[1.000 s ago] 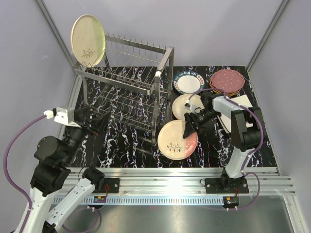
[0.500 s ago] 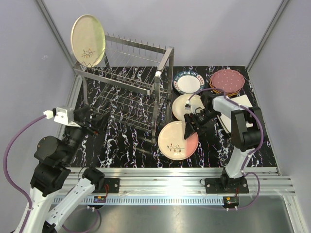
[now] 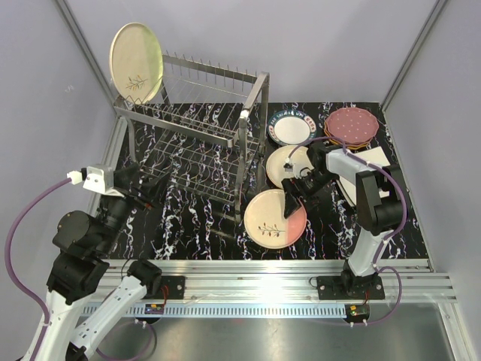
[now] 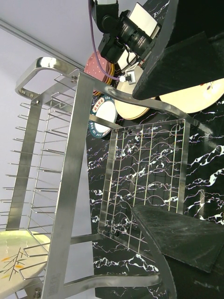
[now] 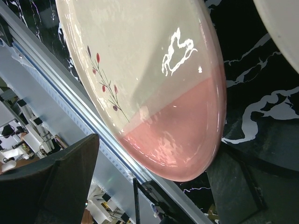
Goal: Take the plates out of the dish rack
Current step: Place the plate on the table
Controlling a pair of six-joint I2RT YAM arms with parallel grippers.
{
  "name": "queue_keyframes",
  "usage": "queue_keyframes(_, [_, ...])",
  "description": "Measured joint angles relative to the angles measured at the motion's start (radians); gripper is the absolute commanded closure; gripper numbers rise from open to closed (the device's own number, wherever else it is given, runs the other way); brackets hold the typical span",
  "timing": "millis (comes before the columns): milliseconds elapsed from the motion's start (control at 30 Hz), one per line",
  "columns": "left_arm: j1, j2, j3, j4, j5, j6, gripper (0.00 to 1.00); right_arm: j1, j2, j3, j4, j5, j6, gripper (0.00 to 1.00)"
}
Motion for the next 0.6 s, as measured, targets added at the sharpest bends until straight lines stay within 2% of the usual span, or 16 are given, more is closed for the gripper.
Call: queue_keyframes(600, [0.000, -0.011, 0.000, 0.000, -0.011, 0.010, 0.01, 0.011, 0.008, 0.000, 0.019, 0.087, 0.040, 0.00])
